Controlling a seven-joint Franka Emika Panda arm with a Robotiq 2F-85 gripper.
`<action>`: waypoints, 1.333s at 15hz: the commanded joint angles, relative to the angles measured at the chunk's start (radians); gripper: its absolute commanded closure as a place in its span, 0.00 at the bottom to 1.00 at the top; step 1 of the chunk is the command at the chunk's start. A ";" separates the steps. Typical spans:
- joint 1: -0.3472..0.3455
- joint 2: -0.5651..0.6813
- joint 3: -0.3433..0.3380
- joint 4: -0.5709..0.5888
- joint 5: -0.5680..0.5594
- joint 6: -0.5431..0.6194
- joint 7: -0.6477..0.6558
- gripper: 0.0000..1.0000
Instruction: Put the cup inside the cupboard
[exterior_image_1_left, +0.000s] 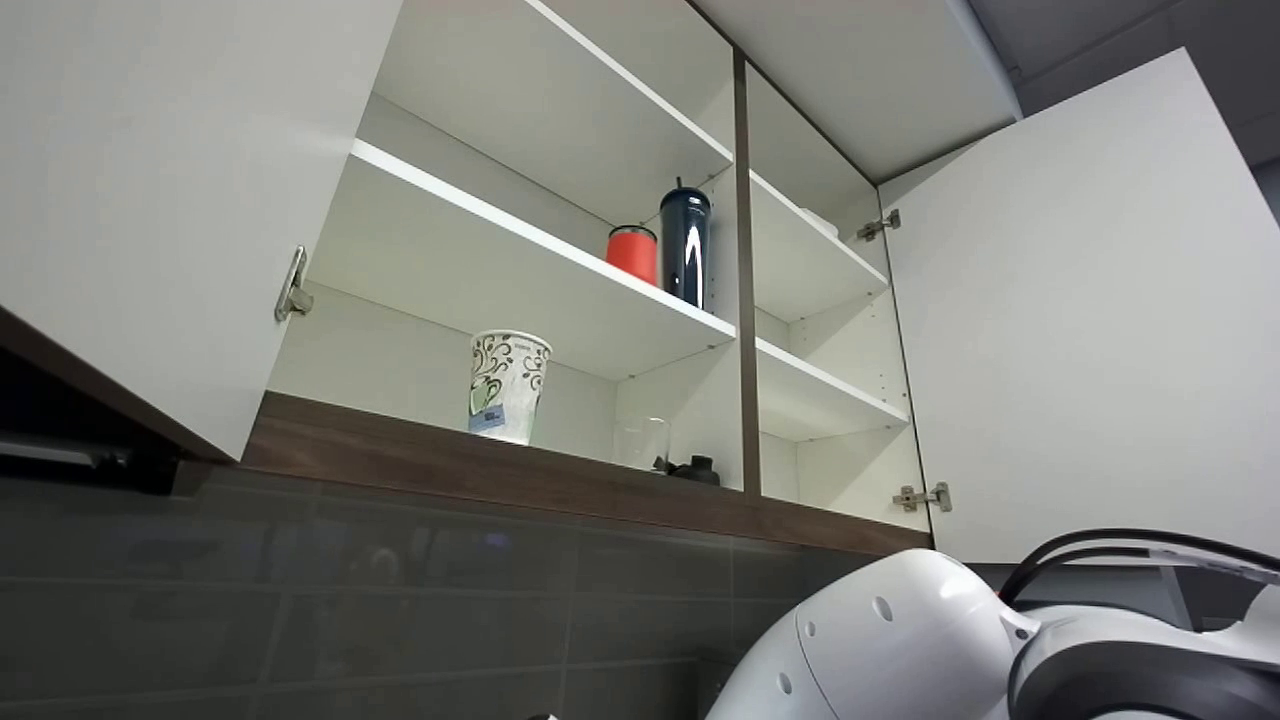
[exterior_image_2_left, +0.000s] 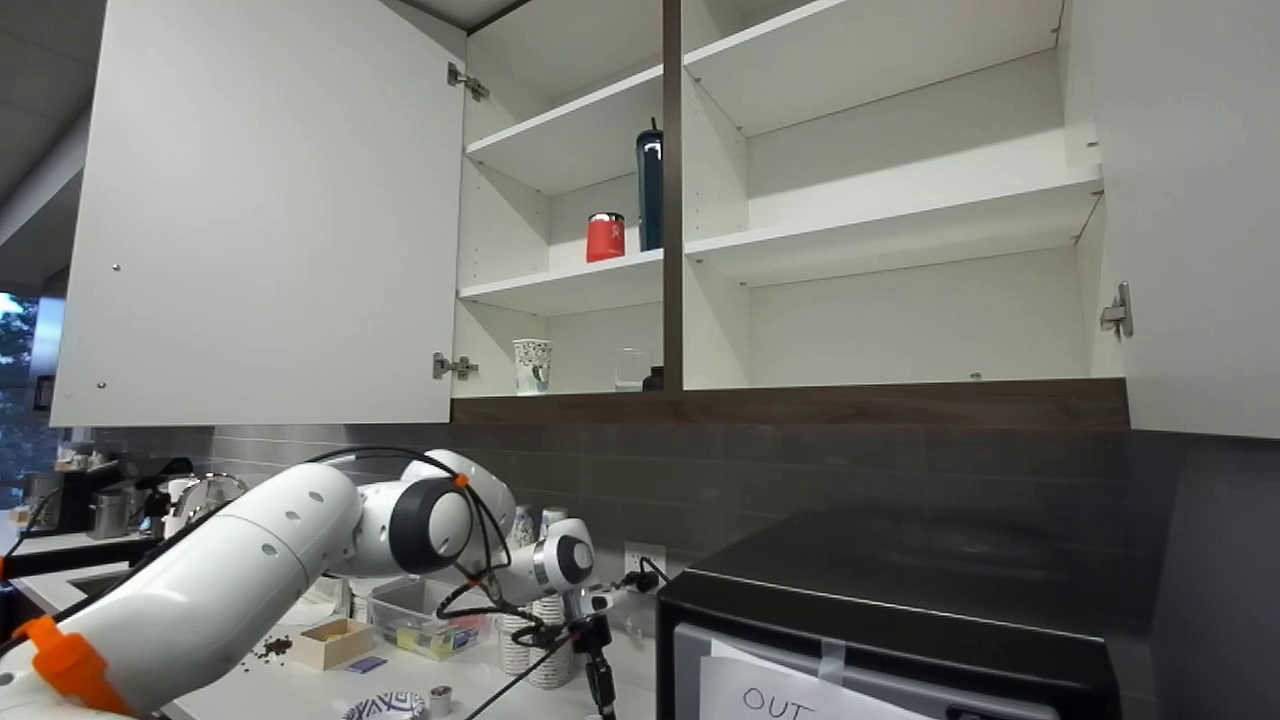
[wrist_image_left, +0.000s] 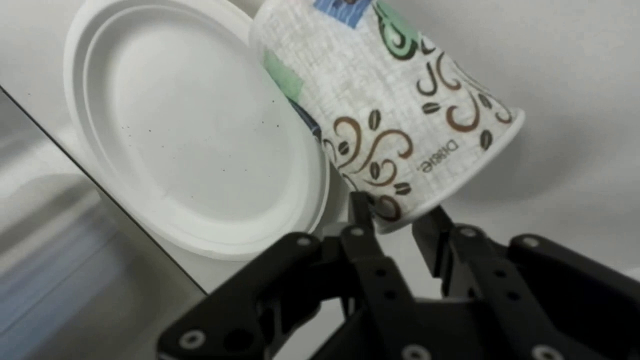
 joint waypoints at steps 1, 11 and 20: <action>-0.021 0.010 0.021 0.040 0.013 -0.044 -0.015 0.99; -0.046 -0.094 0.056 -0.036 0.037 0.034 -0.041 1.00; -0.130 -0.307 0.099 -0.434 0.071 0.767 -0.281 1.00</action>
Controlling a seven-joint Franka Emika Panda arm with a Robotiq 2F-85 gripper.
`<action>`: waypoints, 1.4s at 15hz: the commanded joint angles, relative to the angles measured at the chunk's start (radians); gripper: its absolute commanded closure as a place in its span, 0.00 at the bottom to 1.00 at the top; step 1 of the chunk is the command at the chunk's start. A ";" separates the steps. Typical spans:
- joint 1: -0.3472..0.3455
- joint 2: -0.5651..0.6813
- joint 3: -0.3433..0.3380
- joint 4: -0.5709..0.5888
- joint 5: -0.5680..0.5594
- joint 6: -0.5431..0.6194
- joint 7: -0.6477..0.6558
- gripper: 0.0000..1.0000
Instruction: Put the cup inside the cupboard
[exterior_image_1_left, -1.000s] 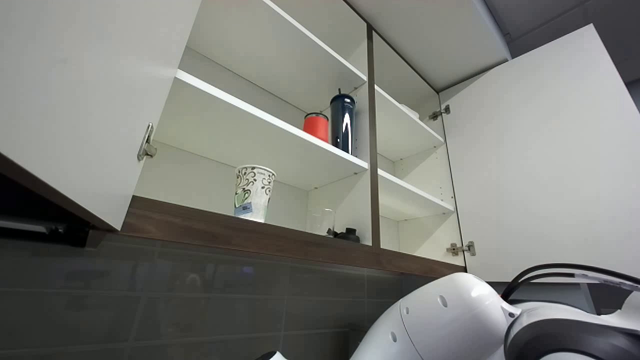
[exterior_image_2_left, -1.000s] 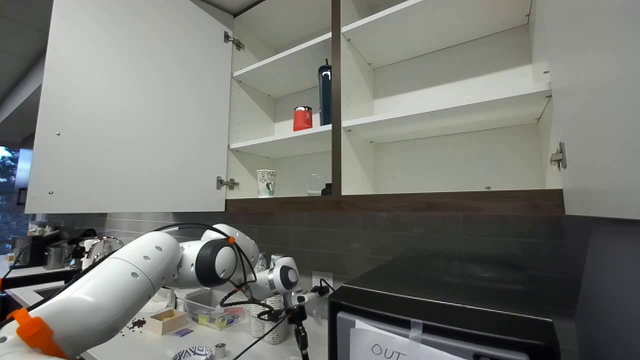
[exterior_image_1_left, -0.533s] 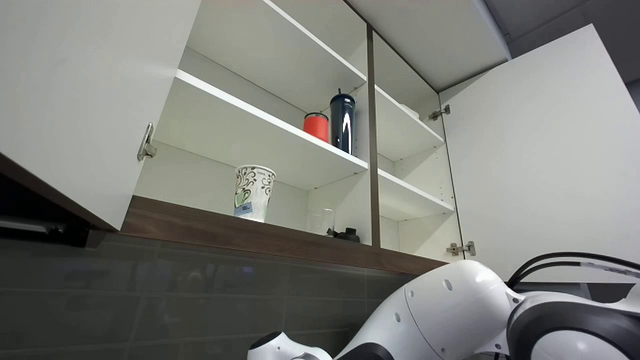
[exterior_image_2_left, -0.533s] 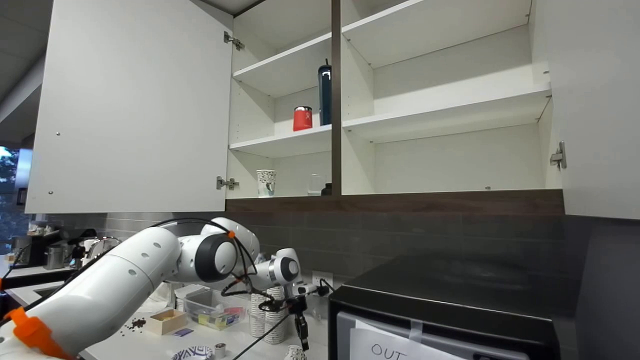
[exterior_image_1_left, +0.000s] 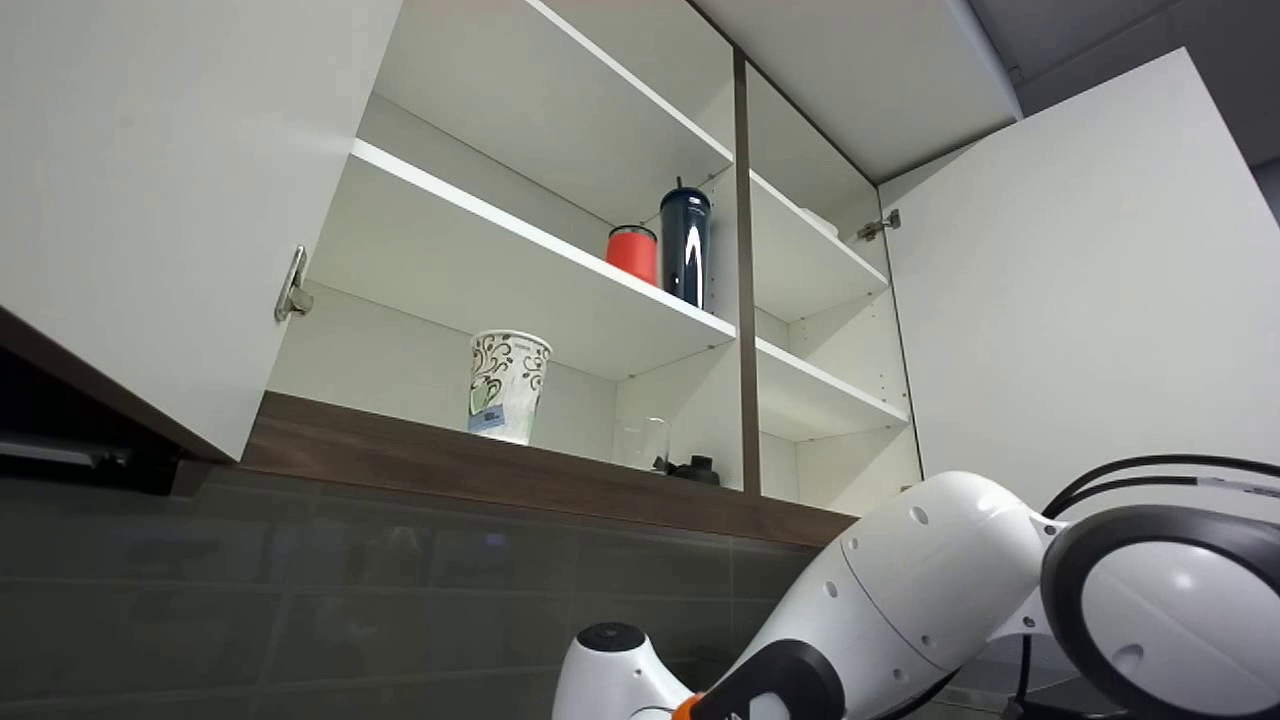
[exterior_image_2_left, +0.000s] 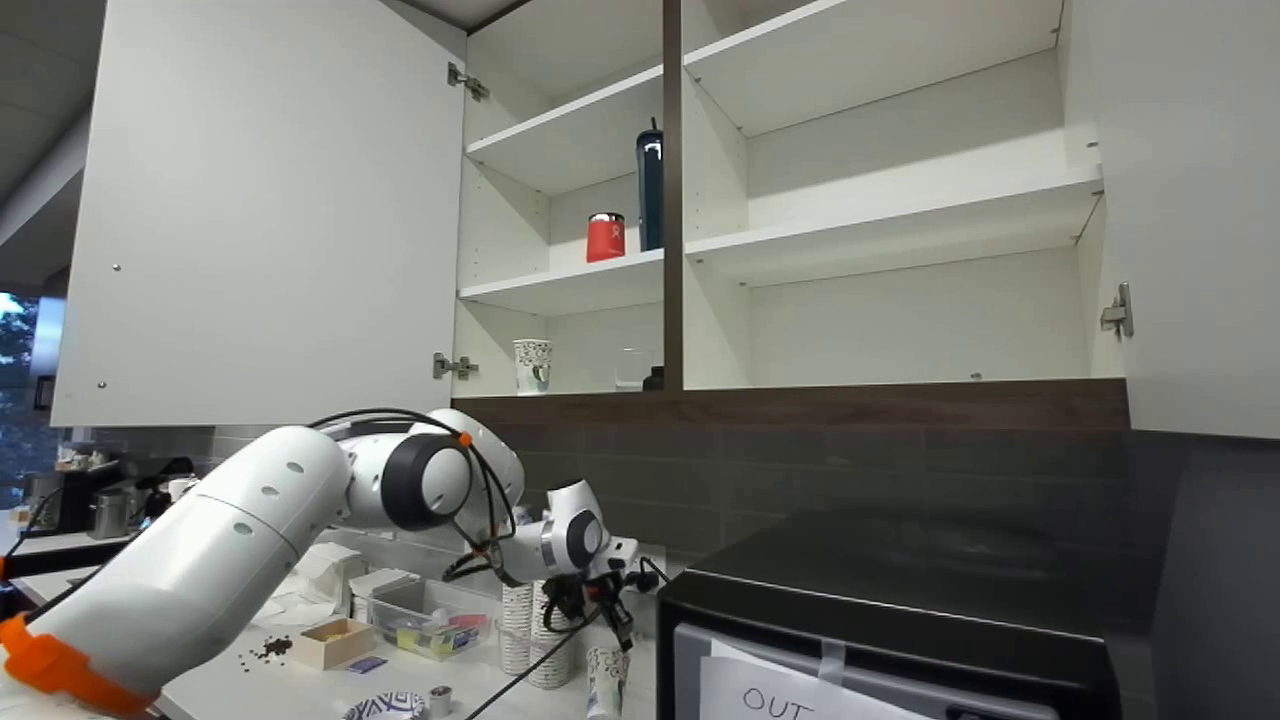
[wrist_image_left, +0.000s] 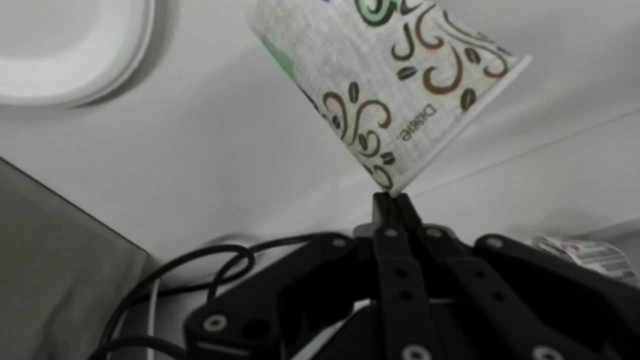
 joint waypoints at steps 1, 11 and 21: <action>-0.060 -0.120 0.041 -0.245 0.063 0.270 -0.142 1.00; -0.544 -0.220 0.568 -0.616 0.358 0.639 -0.615 1.00; -0.801 -0.160 0.781 -0.685 0.327 0.725 -0.658 1.00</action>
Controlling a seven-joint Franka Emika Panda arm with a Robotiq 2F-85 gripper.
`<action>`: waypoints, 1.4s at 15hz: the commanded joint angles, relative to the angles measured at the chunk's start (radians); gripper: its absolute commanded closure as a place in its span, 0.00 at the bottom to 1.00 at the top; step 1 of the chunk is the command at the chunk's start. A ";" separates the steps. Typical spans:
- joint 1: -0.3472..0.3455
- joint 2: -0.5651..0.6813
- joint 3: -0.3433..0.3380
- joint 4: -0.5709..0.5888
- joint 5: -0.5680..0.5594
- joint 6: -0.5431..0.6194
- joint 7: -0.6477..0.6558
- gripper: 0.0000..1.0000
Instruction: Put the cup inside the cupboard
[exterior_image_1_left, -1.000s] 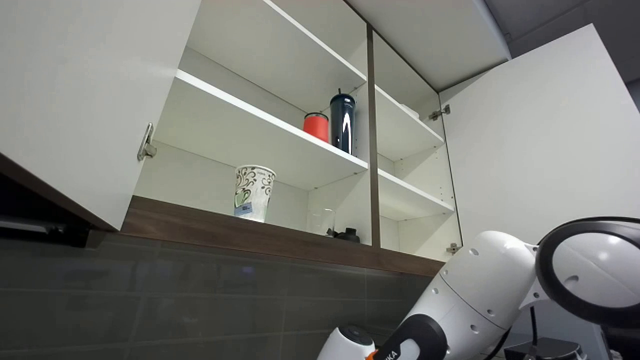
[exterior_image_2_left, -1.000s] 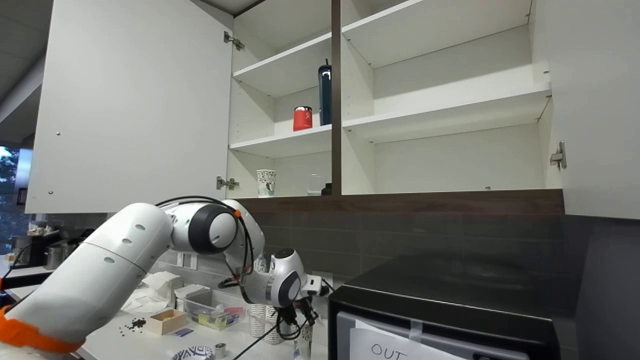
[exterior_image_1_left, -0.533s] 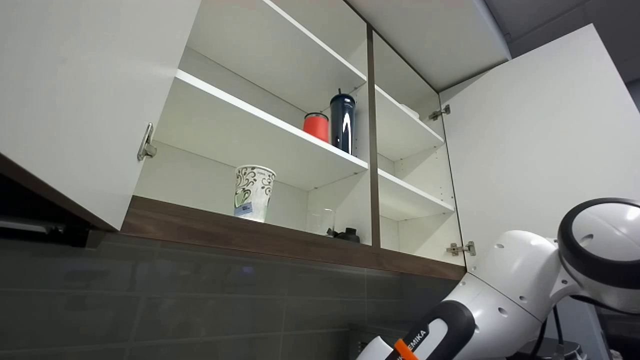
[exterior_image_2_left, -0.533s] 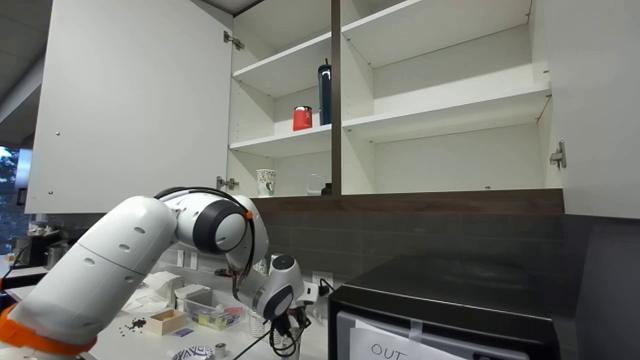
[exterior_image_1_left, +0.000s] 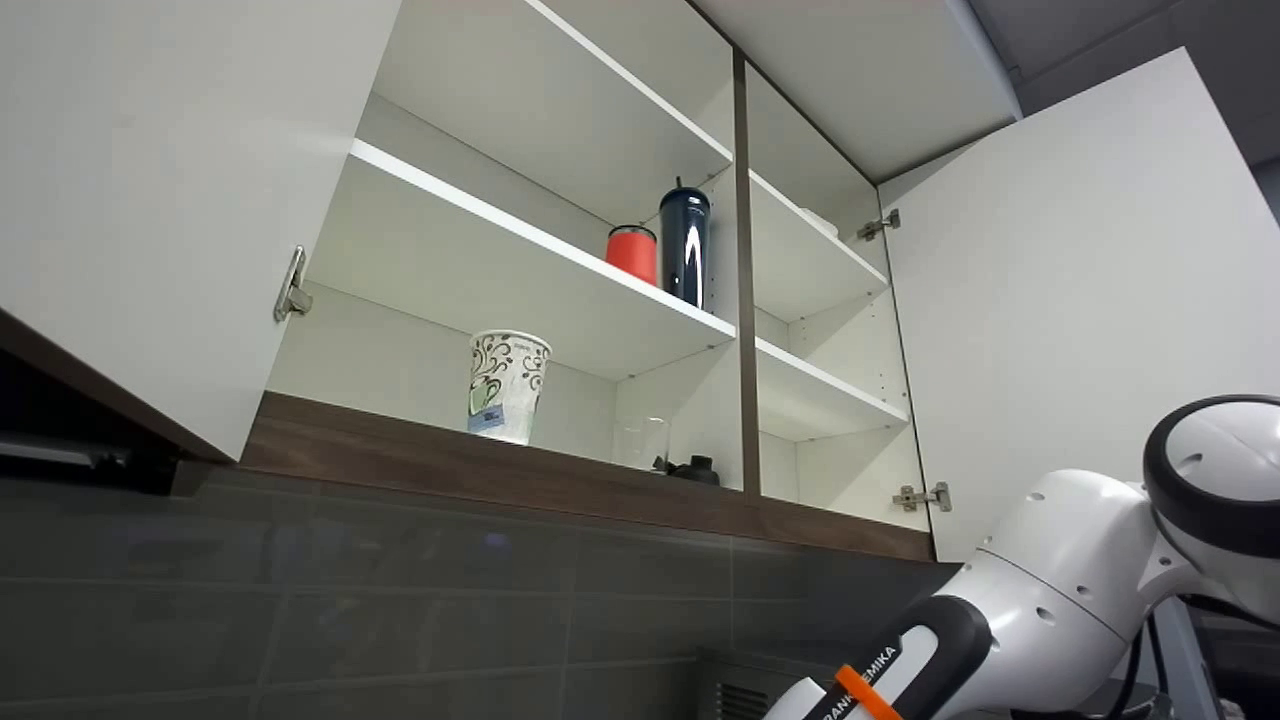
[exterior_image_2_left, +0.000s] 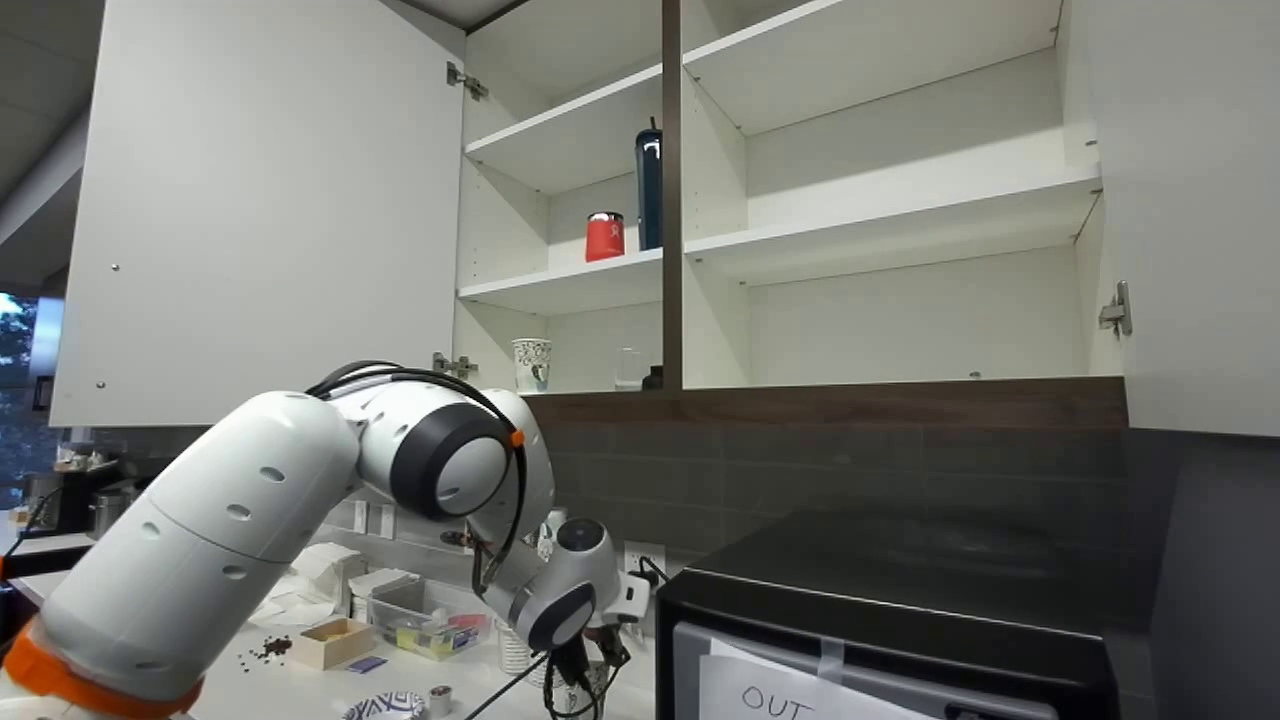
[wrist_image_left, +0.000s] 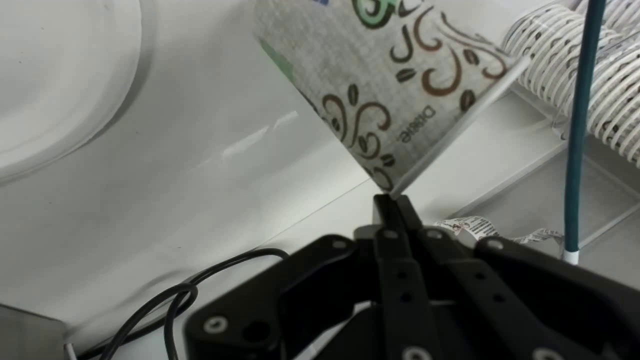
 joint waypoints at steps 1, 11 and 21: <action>-0.044 0.033 0.050 -0.029 -0.005 0.082 -0.017 1.00; -0.026 0.056 0.047 -0.015 -0.015 0.161 -0.034 1.00; 0.076 0.165 -0.065 0.047 0.025 0.351 -0.002 1.00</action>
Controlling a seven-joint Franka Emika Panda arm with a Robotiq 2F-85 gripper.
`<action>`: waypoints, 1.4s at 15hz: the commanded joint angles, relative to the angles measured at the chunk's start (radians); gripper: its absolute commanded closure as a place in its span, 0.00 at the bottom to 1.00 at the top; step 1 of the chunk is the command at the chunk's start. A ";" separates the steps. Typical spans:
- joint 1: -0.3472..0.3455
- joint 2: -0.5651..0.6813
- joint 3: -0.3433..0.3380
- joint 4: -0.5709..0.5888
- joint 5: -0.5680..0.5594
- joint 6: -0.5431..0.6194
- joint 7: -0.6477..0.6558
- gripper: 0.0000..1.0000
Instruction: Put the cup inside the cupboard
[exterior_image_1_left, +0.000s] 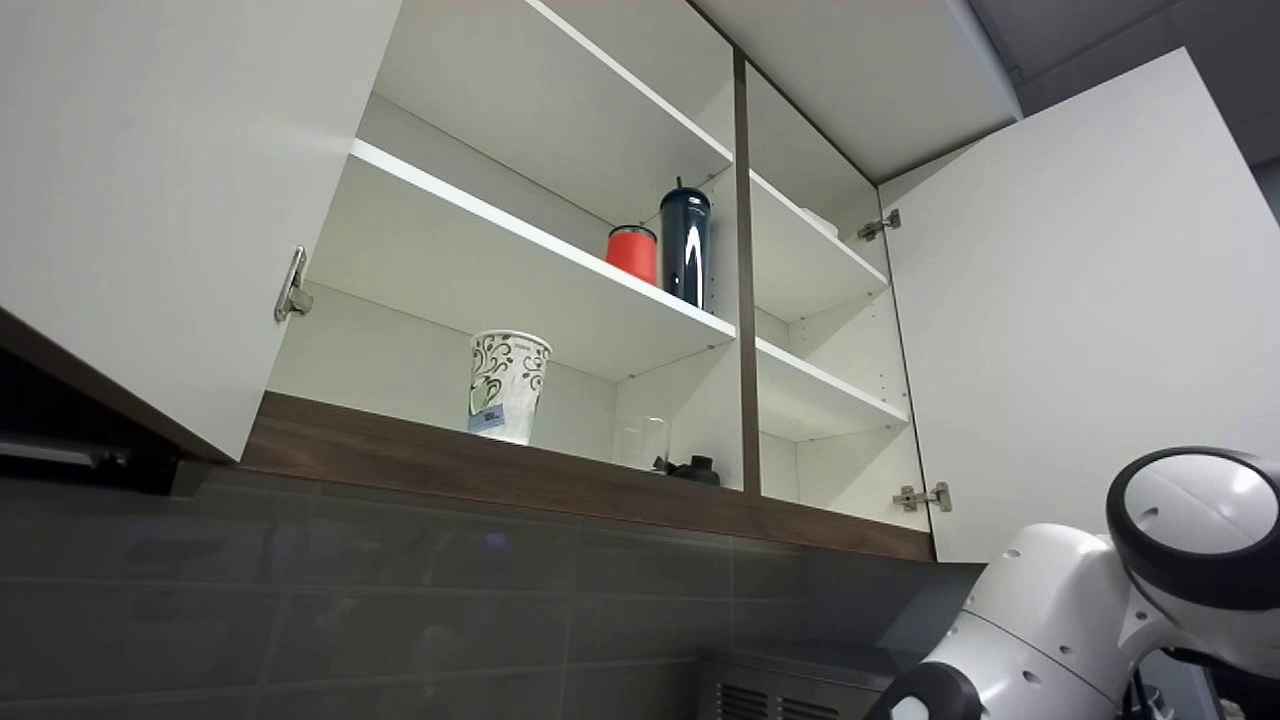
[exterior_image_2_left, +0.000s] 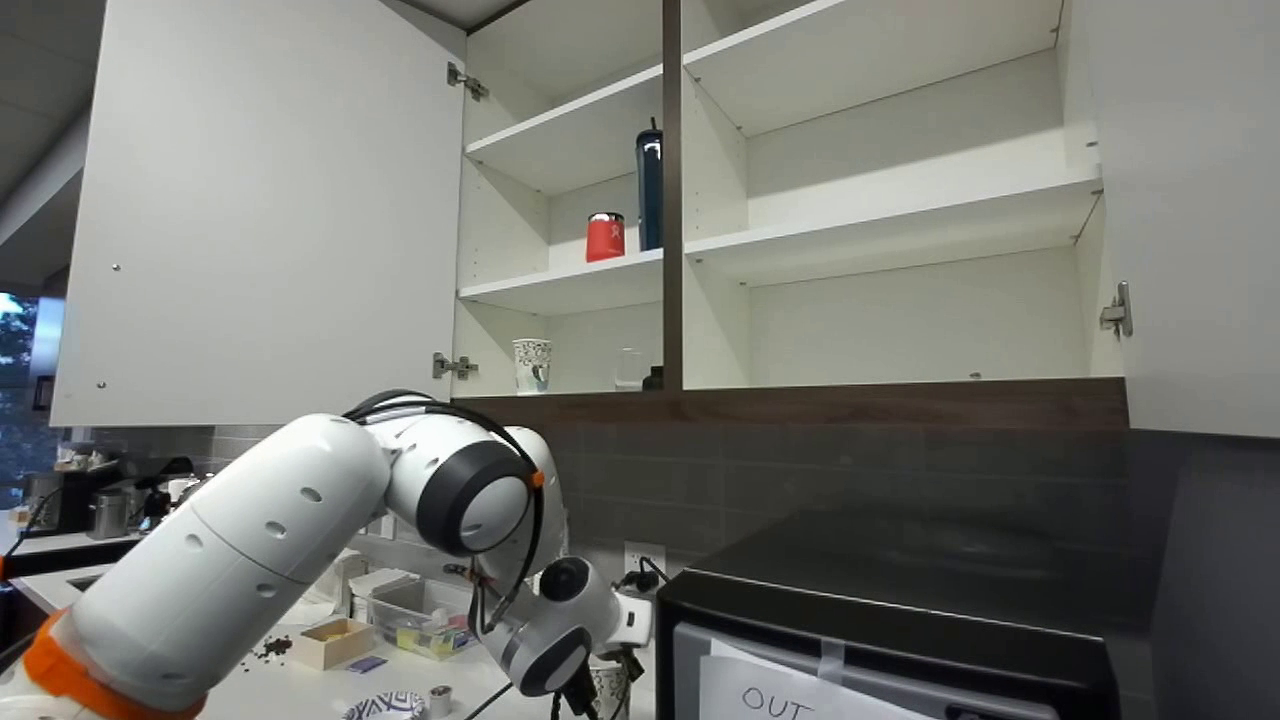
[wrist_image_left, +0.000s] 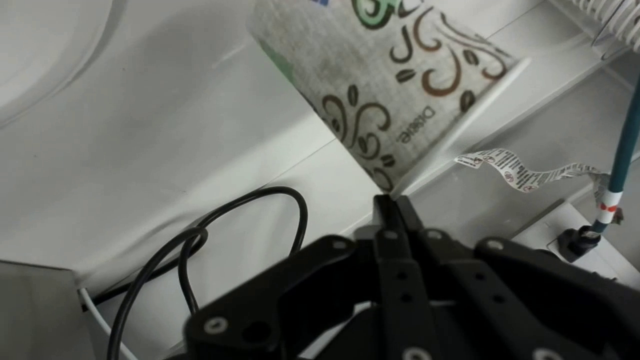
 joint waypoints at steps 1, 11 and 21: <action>0.046 0.048 -0.048 0.043 -0.022 0.030 0.080 1.00; 0.116 0.090 -0.124 0.099 -0.024 0.045 0.150 0.72; 0.346 -0.114 -0.428 0.030 0.093 -0.047 0.069 0.01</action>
